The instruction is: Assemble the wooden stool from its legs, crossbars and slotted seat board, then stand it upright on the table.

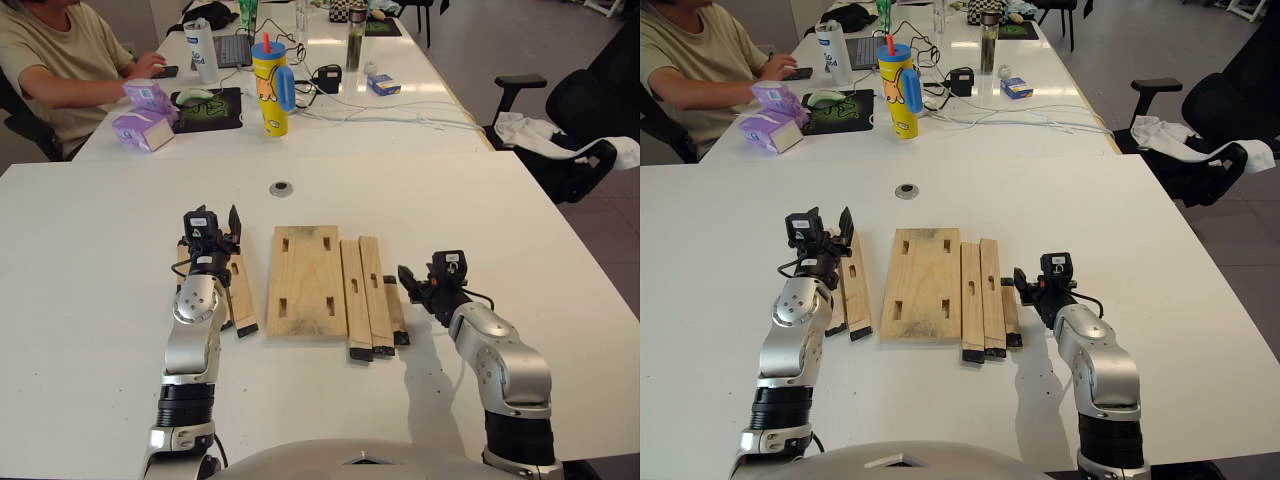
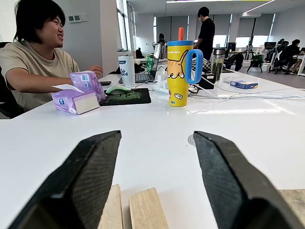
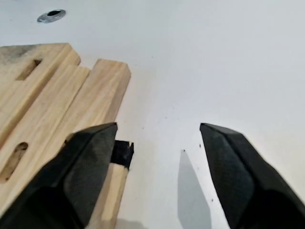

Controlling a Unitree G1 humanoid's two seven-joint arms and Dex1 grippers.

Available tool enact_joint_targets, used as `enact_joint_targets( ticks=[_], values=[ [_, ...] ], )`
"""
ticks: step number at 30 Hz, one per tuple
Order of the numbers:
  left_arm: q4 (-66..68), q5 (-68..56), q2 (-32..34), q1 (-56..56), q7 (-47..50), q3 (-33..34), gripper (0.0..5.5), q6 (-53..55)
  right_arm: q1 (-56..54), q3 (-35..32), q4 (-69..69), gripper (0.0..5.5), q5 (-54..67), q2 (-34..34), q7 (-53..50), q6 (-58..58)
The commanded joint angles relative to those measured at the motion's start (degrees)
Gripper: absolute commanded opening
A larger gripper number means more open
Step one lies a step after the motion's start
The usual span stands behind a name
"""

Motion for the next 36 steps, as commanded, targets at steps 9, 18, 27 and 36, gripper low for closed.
enact_joint_targets(
  ticks=[9, 18, 27, 36],
  values=[
    [-3.31, 0.45, -0.33, 3.66, 0.74, 0.56, 2.85, 1.76, 3.24, 0.93, -5.28, 3.24, 5.31, -6.59, 4.51, 13.83],
    [-3.67, -0.02, 0.3, 3.8, 0.45, 1.44, 2.85, 2.6, 5.71, 4.82, -6.46, 3.24, 5.31, -10.11, 5.5, 15.45],
    [-3.59, 0.24, 0.08, 3.18, -0.04, 0.99, 2.85, 3.47, 2.45, 8.68, 4.2, 3.24, -2.23, -16.74, 4.33, 3.78],
    [-3.11, 0.11, 0.31, 2.5, -0.62, 1.03, 2.85, 3.77, -0.13, 1.48, 3.87, 3.24, 2.22, -8.77, 2.96, -0.16]
  ],
)
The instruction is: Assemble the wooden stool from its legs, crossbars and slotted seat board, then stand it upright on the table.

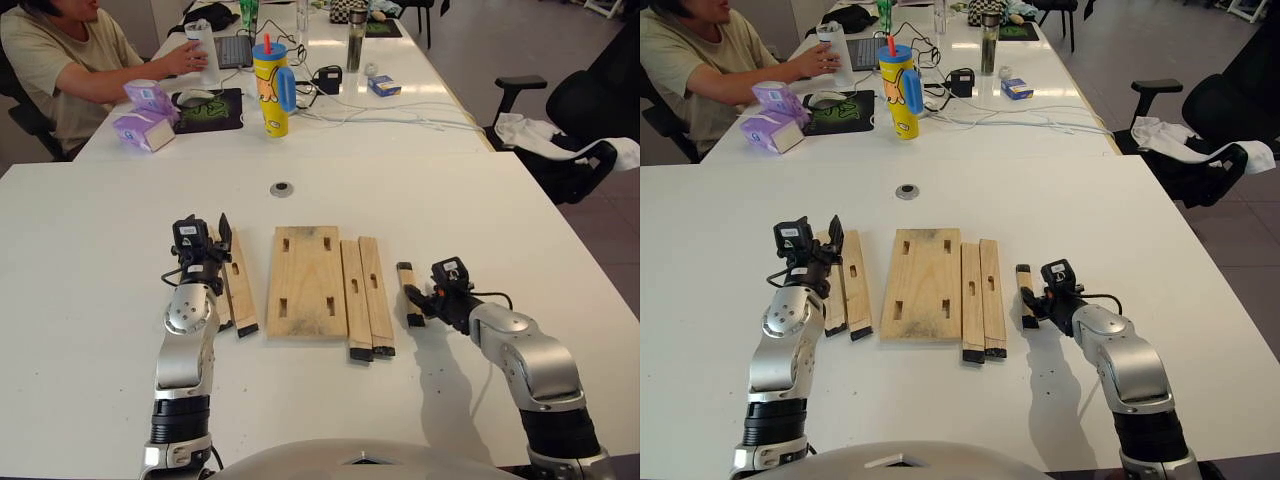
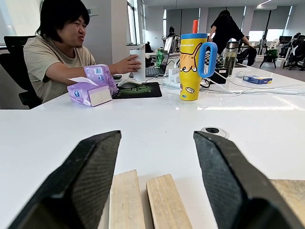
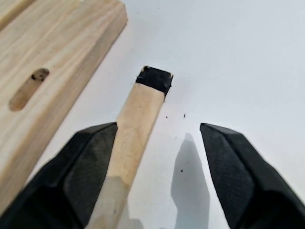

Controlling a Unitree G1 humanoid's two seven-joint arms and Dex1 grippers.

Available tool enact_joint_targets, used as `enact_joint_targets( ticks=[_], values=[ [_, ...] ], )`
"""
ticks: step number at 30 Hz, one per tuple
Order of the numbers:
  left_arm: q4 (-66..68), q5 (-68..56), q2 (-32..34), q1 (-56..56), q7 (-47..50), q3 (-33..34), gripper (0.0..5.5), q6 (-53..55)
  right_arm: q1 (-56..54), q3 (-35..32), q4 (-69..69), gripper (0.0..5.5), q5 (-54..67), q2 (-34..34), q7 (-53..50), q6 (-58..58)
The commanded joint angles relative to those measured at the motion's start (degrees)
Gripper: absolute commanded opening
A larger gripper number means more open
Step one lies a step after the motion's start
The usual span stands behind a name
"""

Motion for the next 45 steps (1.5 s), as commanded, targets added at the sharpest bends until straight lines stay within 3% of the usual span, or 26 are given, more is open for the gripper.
enact_joint_targets(
  ticks=[1, 8, 22, 29, 33, 40, 45],
  values=[
    [0.24, 0.05, 0.27, -0.55, -0.44, -0.32, 2.85, 0.52, 0.4, -2.56, -1.0, 3.24, 1.68, 3.08, -1.26, 1.34],
    [0.6, 0.1, 0.25, -0.84, -0.78, -0.35, 2.85, 0.45, 2.92, 2.03, -0.61, 3.24, -0.38, 2.64, -1.75, 3.37],
    [2.23, -4.1, 0.5, -4.46, -4.77, 0.01, 2.82, 3.58, 2.43, 2.3, 2.56, 1.32, -2.97, 3.09, -3.64, 0.6],
    [3.9, -21.27, -0.05, -11.14, -16.22, 2.32, 2.82, 14.01, -4.95, 0.53, 3.63, 1.32, -3.01, 7.33, -3.12, -16.21],
    [3.32, -34.96, 0.07, -17.06, -21.39, 4.86, 2.82, 24.53, -8.72, 3.75, 4.33, 1.32, -2.33, 9.39, 1.27, -25.67],
    [5.47, -51.22, -0.52, -24.45, -21.37, 8.94, 2.82, 36.79, -10.06, 8.91, 4.08, 1.32, -2.76, 10.73, 6.94, -34.45],
    [6.15, -53.32, -0.49, -25.03, -19.9, 8.32, 2.82, 39.07, -9.61, 10.8, 2.95, 1.32, -3.35, 10.6, 8.92, -38.16]
  ],
)
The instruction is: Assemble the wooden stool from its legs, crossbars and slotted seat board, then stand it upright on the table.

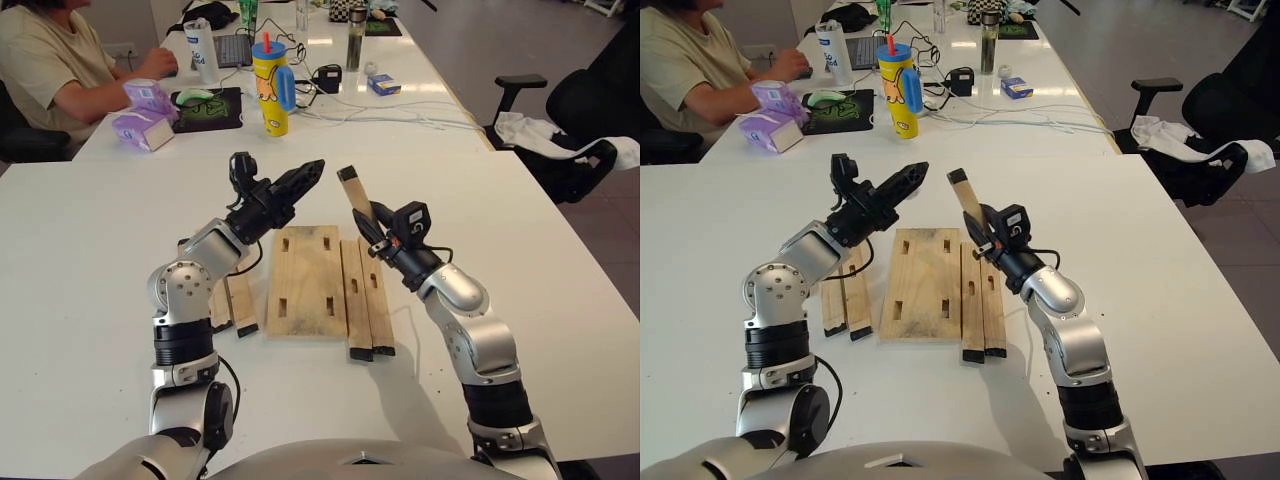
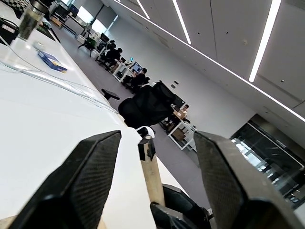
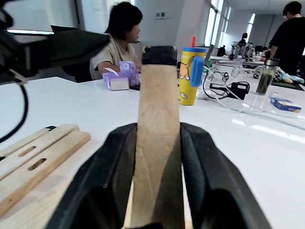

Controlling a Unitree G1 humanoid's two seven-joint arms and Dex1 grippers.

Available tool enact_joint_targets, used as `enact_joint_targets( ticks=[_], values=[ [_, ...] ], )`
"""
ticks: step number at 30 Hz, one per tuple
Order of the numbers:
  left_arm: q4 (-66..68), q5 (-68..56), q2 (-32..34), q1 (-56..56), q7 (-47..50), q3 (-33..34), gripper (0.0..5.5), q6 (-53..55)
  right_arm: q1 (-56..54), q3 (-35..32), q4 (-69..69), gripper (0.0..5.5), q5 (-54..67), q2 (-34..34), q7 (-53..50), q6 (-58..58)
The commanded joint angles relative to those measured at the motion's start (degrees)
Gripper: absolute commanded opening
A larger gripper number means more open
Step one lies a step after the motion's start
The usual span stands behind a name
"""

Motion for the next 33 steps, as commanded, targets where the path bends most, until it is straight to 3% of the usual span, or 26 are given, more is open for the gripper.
enact_joint_targets(
  ticks=[1, 8, 22, 27, 28, 31, 33],
  values=[
    [1.04, -0.43, 0.33, -0.91, 1.46, -0.4, 2.82, 0.91, -0.26, 1.22, -1.01, 1.32, -0.28, 0.0, 1.54, -2.6],
    [0.95, -0.32, 0.47, -0.55, 1.4, -1.41, 2.82, 0.66, 0.31, 2.0, -1.77, 1.32, 0.27, -0.04, 2.94, -4.46],
    [0.82, -3.21, 1.19, 0.15, 1.39, -1.03, 0.77, 1.76, 1.21, 2.2, -2.73, 1.32, 1.68, 0.89, 3.64, -2.9],
    [1.33, -2.06, 1.41, 0.71, 1.86, -0.88, 0.43, 0.28, 0.56, 1.67, -1.55, 1.32, 1.3, 0.96, 2.82, -1.09],
    [1.3, -1.36, 1.36, 0.96, 2.15, -0.72, 0.43, -0.65, 0.44, 1.43, -1.17, 1.7, 1.23, 1.07, 2.54, -0.86],
    [0.05, 1.44, 0.79, 1.98, 4.05, -0.04, 0.43, -4.87, 0.25, 1.23, 0.66, 2.15, 0.32, 0.58, 1.61, 1.71],
    [-1.93, 3.4, -0.16, 2.72, 7.13, 0.87, 0.43, -8.05, 0.6, 1.73, 2.06, 2.2, -1.11, -0.39, 1.27, 3.08]
  ],
)
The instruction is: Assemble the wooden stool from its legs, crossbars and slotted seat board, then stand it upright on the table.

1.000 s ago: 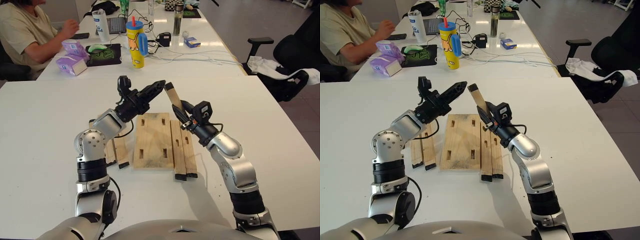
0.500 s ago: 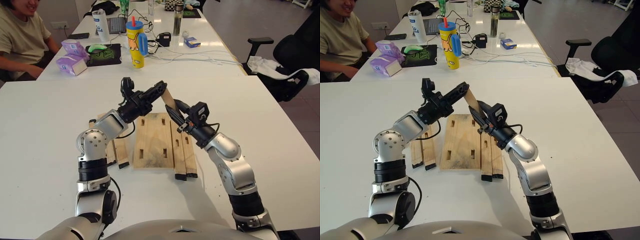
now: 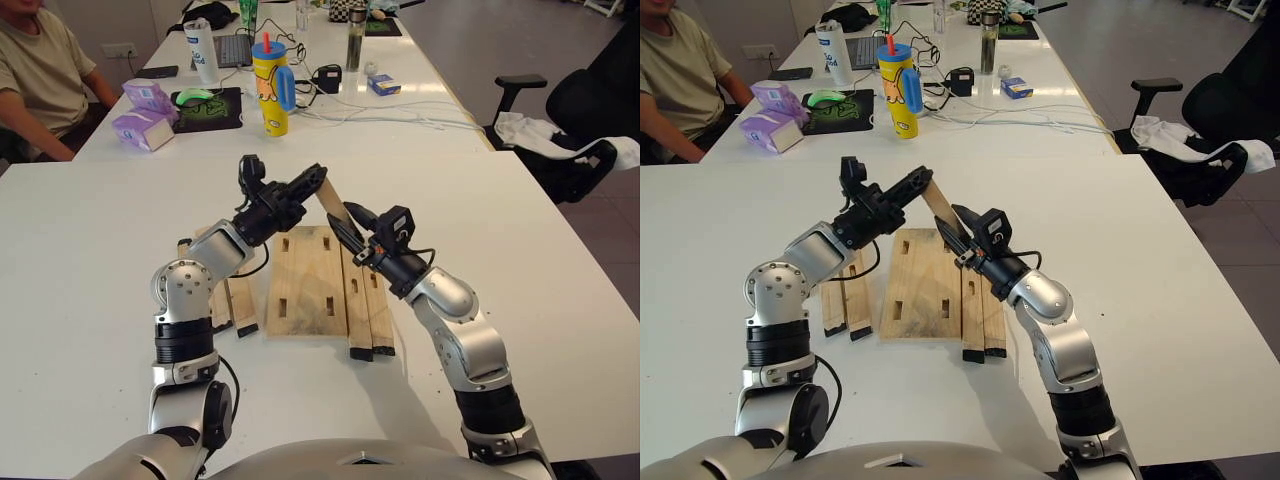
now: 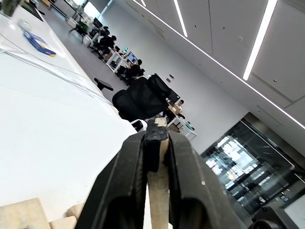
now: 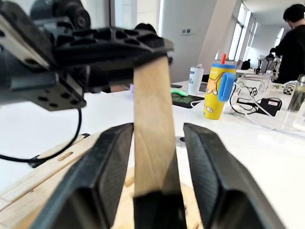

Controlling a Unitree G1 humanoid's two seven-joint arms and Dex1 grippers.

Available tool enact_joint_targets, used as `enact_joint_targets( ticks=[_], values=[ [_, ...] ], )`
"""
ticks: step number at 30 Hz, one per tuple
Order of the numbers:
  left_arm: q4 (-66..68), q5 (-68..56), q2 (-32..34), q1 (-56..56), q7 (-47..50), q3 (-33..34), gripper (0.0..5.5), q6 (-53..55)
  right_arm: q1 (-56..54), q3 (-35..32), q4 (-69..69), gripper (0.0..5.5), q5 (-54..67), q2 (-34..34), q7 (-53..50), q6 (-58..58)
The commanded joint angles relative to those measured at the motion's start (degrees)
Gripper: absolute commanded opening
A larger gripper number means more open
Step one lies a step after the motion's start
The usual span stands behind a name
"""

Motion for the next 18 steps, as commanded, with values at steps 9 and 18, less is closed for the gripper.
enact_joint_targets(
  ticks=[9, 18],
  values=[
    [-24.12, 15.09, -5.74, 22.38, 22.49, 7.24, 0.43, -17.24, 0.51, -6.67, 5.87, 2.2, -0.83, -1.78, -5.85, 8.31],
    [-20.92, 20.57, -7.45, 25.95, 23.83, 3.9, 0.43, -22.25, -2.18, -7.28, 8.46, 2.2, -0.39, -1.92, -5.09, 8.57]
  ],
)
